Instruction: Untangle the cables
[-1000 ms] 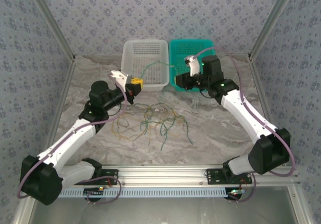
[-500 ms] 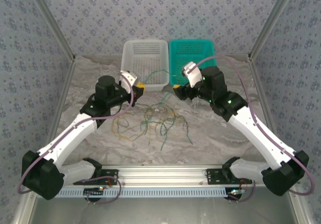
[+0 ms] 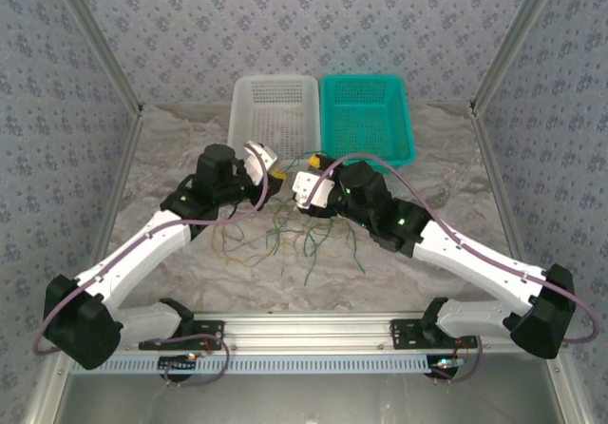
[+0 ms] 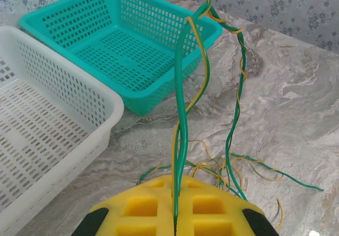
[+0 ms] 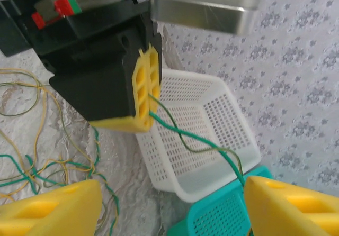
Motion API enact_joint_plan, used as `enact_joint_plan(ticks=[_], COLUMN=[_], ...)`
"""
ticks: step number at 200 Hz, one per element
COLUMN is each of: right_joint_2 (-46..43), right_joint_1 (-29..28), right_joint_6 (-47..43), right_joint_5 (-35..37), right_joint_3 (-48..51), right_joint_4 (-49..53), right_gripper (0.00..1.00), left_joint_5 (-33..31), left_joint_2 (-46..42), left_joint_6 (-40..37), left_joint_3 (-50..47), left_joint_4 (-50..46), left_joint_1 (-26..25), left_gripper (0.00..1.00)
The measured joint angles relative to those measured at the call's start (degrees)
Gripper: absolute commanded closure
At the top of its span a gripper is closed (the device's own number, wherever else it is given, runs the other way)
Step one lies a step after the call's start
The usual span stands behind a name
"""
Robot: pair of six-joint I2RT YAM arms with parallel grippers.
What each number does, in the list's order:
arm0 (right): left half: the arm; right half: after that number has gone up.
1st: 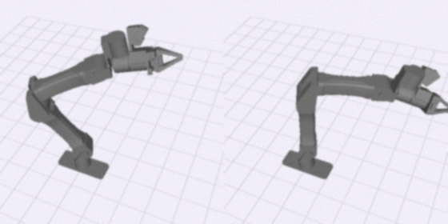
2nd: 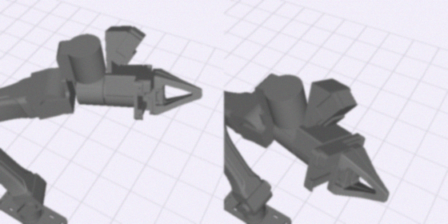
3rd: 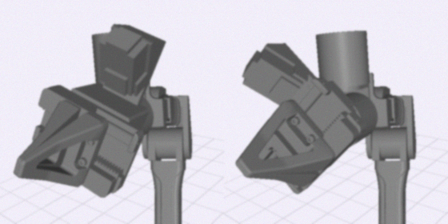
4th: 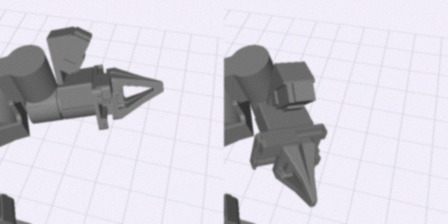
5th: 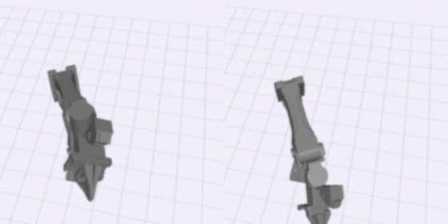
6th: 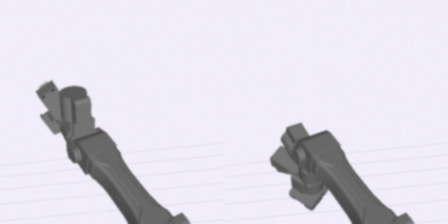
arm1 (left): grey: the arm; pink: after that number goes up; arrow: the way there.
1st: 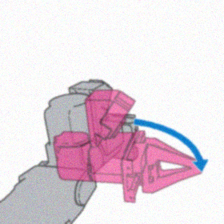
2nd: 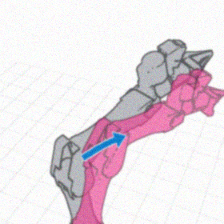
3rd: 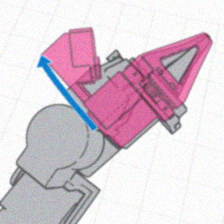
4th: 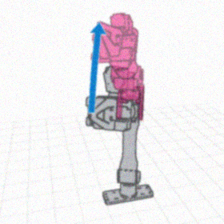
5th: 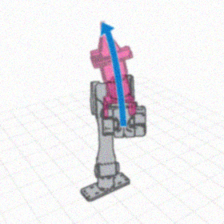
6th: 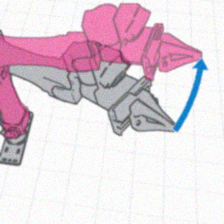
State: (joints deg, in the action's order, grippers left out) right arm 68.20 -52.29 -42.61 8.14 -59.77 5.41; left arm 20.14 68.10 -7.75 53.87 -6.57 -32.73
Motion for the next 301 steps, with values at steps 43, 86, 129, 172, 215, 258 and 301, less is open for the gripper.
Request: enact_joint_plan(ticks=[43,86,129,172,215,258,301], right_joint_2=[3.7,6.5,7.3,7.3,7.3,4.6,0.6], right_joint_1=[-0.1,0.7,2.1,3.0,5.0,13.0,15.8], right_joint_6=[-5.7,-8.5,-8.6,-8.2,-4.0,8.0,14.8], right_joint_5=[-0.3,-1.8,-3.1,-4.4,-6.1,-12.9,-18.1], right_joint_3=[-0.1,-0.6,-1.6,-1.6,-1.6,-2.5,-2.0], right_joint_4=[-3.1,-3.6,-4.5,-5.2,-5.5,-4.6,-4.6], right_gripper=[0.43,0.74,0.91,1.0,1.0,1.0,1.0], left_joint_5=[0.6,1.7,2.1,3.1,3.4,3.7,3.7], left_joint_2=[0.0,-0.7,-1.3,-1.3,-1.3,-1.3,-1.3], left_joint_6=[-0.7,-0.8,-0.6,-0.1,-0.1,-0.2,-0.2], left_joint_3=[0.0,0.0,0.0,-0.1,-0.8,-1.9,-2.9], left_joint_4=[-1.2,-1.1,-0.9,0.0,0.9,2.2,2.9], left_joint_1=[-1.2,-1.5,-1.4,-1.4,-1.4,-1.5,-1.5], left_gripper=[1.0,1.0,1.0,1.0,1.0,1.0,1.0])
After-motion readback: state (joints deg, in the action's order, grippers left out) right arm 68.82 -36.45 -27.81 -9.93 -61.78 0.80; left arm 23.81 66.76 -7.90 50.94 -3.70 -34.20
